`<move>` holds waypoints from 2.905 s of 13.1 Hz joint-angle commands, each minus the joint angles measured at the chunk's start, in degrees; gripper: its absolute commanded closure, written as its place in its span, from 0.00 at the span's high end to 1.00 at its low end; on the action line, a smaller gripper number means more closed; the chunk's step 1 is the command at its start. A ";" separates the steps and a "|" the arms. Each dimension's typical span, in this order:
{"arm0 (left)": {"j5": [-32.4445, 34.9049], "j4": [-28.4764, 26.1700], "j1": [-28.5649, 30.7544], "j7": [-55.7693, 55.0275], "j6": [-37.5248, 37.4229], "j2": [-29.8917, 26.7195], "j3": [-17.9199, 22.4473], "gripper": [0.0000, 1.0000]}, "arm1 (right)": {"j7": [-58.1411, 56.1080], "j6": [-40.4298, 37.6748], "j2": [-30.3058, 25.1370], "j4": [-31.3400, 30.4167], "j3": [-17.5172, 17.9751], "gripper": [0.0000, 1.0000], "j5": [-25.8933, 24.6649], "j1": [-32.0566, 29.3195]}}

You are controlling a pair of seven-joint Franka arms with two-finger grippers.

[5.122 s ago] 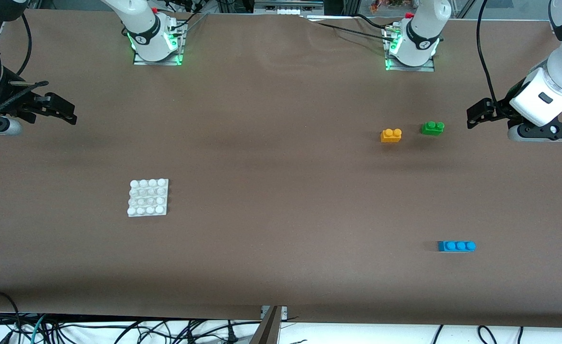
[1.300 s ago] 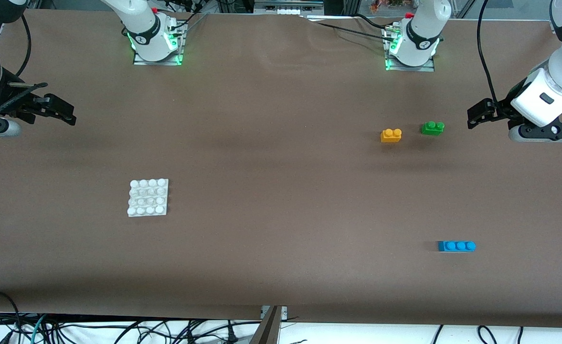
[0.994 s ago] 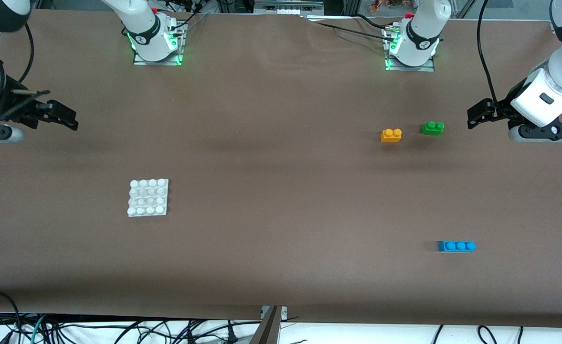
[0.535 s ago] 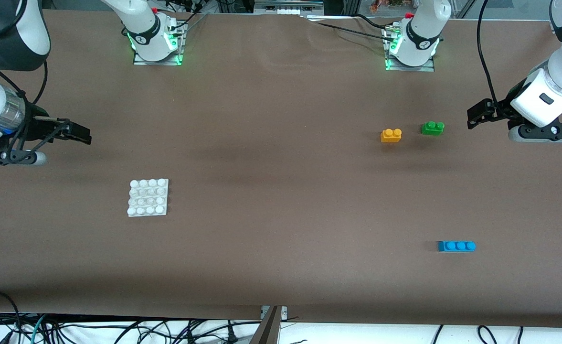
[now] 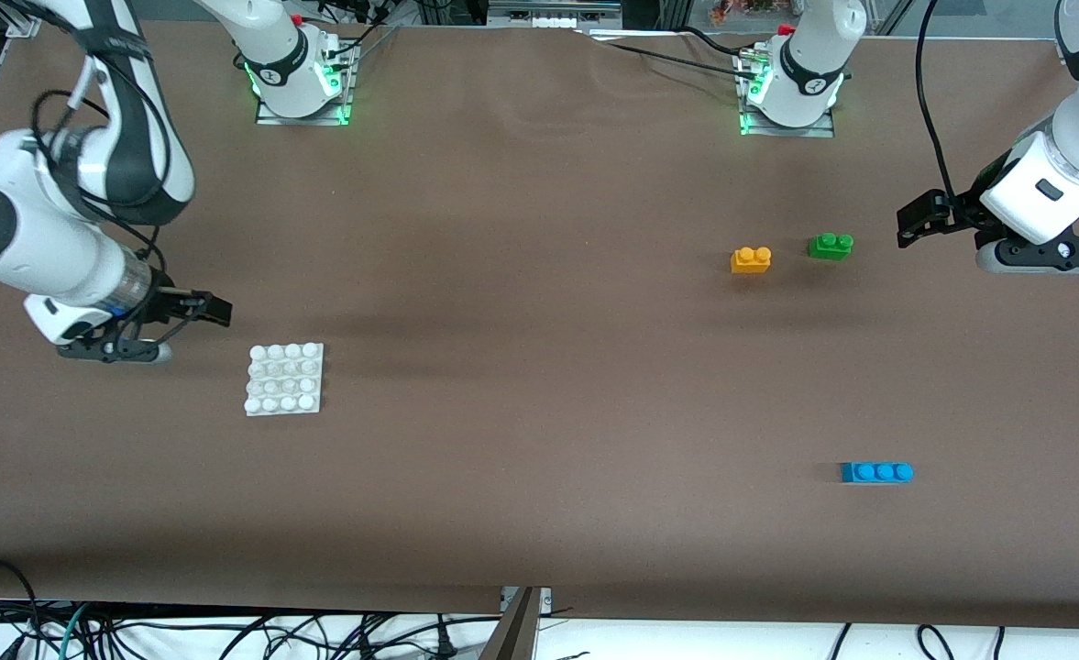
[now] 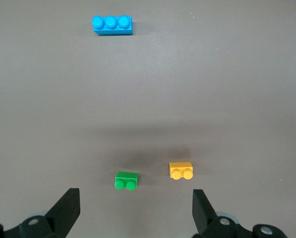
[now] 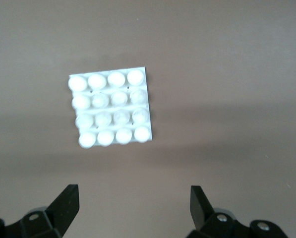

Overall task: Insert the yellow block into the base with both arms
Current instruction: 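Move the right gripper toward the white base plate, then lower the right gripper and grasp the white base plate's edge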

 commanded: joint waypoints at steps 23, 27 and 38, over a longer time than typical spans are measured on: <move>-1.16 1.78 0.35 1.01 -1.32 0.75 -0.07 1.00 | 1.45 22.73 18.79 1.95 0.99 0.99 6.71 -1.35; -1.16 1.78 0.35 1.01 -1.32 0.75 -0.07 1.00 | 1.89 25.46 20.64 1.95 1.08 0.99 6.80 -0.65; -1.24 1.78 0.26 1.01 -1.32 0.75 -0.07 1.00 | -1.71 25.55 21.25 2.04 1.08 0.93 6.71 0.23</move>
